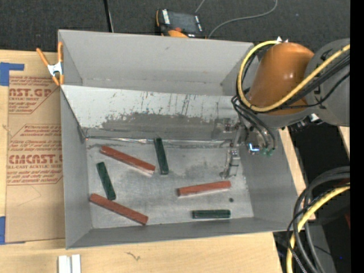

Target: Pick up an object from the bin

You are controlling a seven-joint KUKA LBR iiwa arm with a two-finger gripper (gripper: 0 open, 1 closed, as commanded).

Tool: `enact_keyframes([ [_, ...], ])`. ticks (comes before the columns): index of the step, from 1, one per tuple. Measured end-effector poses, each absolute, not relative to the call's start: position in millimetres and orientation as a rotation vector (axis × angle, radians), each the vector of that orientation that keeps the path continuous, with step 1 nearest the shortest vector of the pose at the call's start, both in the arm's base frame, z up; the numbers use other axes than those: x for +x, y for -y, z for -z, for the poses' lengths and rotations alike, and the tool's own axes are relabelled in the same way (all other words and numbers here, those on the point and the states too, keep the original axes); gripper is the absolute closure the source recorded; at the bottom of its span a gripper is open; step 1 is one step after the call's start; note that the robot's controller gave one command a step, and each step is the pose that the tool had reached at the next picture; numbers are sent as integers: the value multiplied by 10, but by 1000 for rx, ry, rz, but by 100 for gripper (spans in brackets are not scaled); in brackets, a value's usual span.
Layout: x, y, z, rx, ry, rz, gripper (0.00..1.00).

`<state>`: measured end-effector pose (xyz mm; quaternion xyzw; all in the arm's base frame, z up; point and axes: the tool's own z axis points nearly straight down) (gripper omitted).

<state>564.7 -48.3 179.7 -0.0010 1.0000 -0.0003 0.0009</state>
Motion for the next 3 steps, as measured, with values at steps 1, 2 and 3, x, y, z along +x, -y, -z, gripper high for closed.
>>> enact_keyframes([
  [1,5081,628,-657,76,-3148,-2,0],
  [2,5112,628,-700,75,-3140,-1,100],
  [3,5141,610,-2592,-8,-3131,2,100],
])
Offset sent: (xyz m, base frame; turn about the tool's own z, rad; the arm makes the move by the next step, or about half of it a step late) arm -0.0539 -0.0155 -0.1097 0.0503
